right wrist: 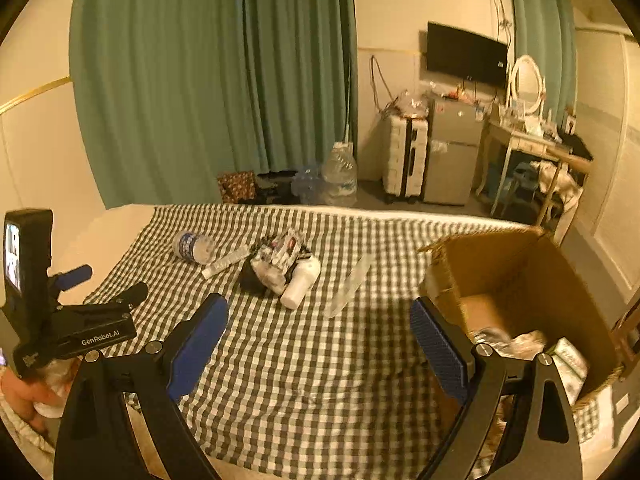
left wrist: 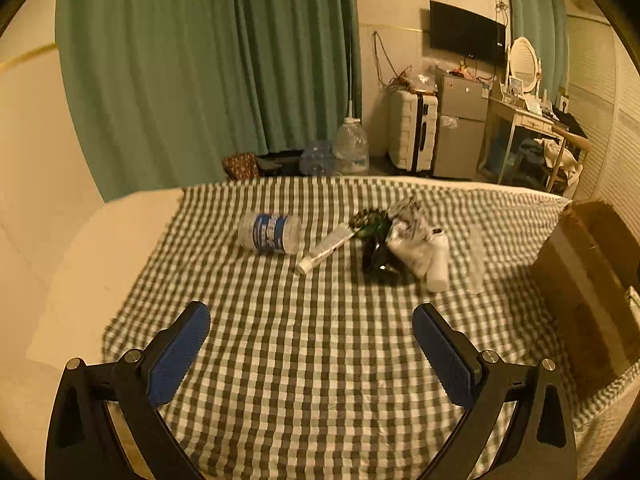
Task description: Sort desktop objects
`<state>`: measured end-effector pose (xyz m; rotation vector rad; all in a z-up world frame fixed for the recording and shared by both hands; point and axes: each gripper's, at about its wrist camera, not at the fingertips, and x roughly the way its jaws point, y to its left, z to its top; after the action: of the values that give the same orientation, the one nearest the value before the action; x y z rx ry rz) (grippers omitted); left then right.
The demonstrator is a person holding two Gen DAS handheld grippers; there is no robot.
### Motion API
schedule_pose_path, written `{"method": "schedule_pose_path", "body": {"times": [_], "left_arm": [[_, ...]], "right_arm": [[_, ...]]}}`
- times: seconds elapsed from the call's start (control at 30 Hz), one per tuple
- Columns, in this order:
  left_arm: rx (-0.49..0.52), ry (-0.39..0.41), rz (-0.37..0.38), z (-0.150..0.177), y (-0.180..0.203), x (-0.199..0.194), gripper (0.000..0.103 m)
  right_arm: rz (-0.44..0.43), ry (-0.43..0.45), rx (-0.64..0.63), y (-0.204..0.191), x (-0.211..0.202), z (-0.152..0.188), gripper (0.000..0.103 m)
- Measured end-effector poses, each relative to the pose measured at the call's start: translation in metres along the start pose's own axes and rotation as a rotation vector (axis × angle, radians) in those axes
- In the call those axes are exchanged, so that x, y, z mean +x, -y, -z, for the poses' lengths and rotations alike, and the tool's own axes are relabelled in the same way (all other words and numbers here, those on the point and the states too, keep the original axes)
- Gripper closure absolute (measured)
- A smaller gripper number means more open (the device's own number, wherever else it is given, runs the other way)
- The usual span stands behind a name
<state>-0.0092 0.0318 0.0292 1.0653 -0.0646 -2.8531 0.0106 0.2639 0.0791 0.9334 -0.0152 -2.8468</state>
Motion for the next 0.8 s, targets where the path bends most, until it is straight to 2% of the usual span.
{"method": "schedule_pose_path", "body": {"times": [0.3, 0.43, 0.57, 0.63, 0.8], "left_arm": [[-0.021, -0.044, 0.020, 0.011, -0.016, 0.096, 0.000], [-0.038, -0.041, -0.010, 0.019, -0.027, 0.134, 0.000], [-0.114, -0.053, 0.012, 0.007, -0.037, 0.162, 0.000], [-0.149, -0.040, 0.034, 0.000, -0.040, 0.174, 0.000], [-0.122, -0.097, 0.047, -0.003, -0.034, 0.206, 0.000]], "right_arm": [[-0.043, -0.065, 0.046, -0.008, 0.108, 0.004, 0.011], [-0.039, -0.094, 0.021, -0.012, 0.153, 0.011, 0.011], [-0.060, -0.125, 0.038, -0.013, 0.192, 0.015, 0.027], [-0.091, -0.152, 0.070, -0.012, 0.208, 0.015, 0.044], [-0.074, -0.181, 0.103, -0.004, 0.241, 0.015, 0.046]]}}
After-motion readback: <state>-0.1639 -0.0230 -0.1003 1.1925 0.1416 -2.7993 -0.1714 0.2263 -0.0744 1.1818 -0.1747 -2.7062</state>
